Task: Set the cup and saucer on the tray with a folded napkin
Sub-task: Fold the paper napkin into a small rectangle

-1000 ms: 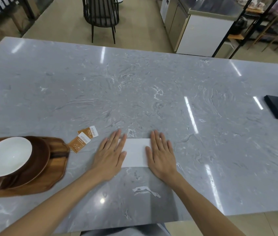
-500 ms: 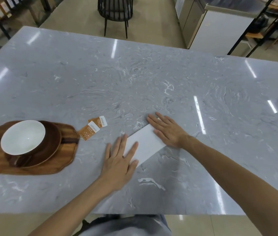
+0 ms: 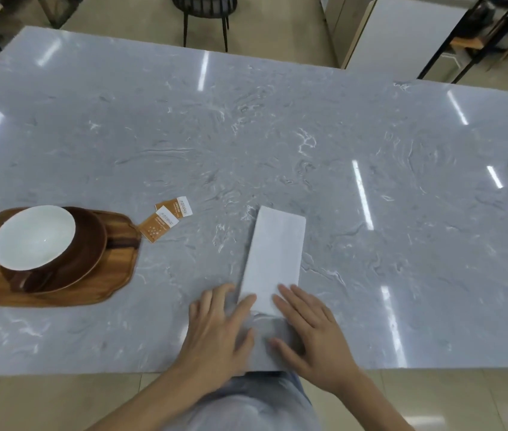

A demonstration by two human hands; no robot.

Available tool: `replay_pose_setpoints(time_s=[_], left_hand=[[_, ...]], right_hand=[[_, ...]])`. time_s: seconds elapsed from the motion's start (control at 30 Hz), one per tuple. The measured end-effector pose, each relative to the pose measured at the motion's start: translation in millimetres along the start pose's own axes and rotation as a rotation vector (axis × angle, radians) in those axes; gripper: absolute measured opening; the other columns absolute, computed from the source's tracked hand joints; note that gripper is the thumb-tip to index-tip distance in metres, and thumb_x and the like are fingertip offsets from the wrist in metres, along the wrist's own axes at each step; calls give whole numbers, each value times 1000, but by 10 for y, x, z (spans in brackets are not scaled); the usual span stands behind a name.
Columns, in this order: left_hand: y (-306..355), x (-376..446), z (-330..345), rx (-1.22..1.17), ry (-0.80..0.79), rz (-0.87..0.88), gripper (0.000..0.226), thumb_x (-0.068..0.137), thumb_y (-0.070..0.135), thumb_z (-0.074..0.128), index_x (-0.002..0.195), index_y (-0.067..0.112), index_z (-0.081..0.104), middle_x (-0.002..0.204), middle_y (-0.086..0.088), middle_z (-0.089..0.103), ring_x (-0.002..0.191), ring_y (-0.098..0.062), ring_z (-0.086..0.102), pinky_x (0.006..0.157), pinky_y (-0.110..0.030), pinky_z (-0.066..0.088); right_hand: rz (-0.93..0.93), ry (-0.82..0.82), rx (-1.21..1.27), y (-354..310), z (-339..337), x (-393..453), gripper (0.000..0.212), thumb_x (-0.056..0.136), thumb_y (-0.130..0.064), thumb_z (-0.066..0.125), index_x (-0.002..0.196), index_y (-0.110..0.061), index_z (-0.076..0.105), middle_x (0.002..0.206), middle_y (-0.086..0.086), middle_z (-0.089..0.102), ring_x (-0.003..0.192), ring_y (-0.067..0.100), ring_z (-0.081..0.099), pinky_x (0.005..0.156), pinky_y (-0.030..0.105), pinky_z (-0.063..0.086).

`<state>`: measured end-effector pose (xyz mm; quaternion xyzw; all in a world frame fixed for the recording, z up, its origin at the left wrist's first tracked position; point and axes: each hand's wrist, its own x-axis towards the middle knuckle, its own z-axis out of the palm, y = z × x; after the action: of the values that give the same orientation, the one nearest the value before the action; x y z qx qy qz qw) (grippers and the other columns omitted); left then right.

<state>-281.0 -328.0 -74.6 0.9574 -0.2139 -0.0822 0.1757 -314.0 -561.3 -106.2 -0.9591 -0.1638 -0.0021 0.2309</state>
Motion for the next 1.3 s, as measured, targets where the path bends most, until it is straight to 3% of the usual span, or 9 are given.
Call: replay_pose_setpoints(time_s=[0.13,0.27,0.37,0.63,0.8,1.0,1.13,1.2,1.3], left_hand=[[-138,136,12,-9,-37,196,65,89,48,55,148,23,48,163,-5,33,148,-25,33,109,-43,36],[-276,244,33,-27,1,345,48,92,45,58,131,18,66,143,-4,58,126,-25,58,99,-42,50],[-348,325,20,-23,49,418,41,92,43,58,121,16,71,128,-4,66,111,-23,61,89,-38,55],[-344,374,2,17,92,492,37,89,39,66,118,17,70,117,-2,65,100,-19,60,71,-36,56],[-292,367,-8,-27,96,473,40,86,31,68,124,18,67,122,-1,65,101,-18,63,69,-32,58],[-212,402,-69,-117,168,411,54,73,12,82,125,13,68,124,0,71,102,-17,72,66,-29,62],[-233,404,-64,-256,181,314,51,74,6,83,123,11,72,117,-3,75,98,-23,74,70,-36,64],[-240,409,-64,-315,188,290,45,76,3,79,120,12,74,119,-1,74,102,-21,73,78,-38,63],[-247,429,-63,-376,214,264,40,78,0,77,117,11,76,109,-3,75,91,-19,70,68,-39,62]], right_hand=[[-2,-55,28,26,-23,-57,64,100,-54,56,156,-28,38,167,-11,28,156,12,20,126,43,24],[-31,95,31,72,3,-74,42,98,-40,66,134,-18,67,146,-3,59,140,18,51,111,42,48],[-123,216,-20,97,-6,-62,31,96,-31,68,118,-11,77,130,2,71,126,20,65,102,38,55],[-278,399,-244,93,-215,62,15,93,-24,75,95,-10,82,101,2,80,94,21,77,77,33,64],[-152,386,-262,12,-394,122,16,95,-29,71,92,-16,81,98,-5,80,78,17,76,55,29,60],[38,340,81,-121,-538,169,14,87,-10,80,101,-7,79,102,3,79,85,15,77,69,30,64],[114,310,315,-149,-594,148,30,92,-28,76,116,-11,74,111,-2,75,95,5,71,81,19,61],[74,230,323,-87,-583,129,45,90,-32,76,129,-14,66,119,-3,69,102,3,66,88,15,56],[65,167,249,80,-514,130,53,87,-25,80,136,-15,61,127,-3,64,106,2,62,90,23,57]])
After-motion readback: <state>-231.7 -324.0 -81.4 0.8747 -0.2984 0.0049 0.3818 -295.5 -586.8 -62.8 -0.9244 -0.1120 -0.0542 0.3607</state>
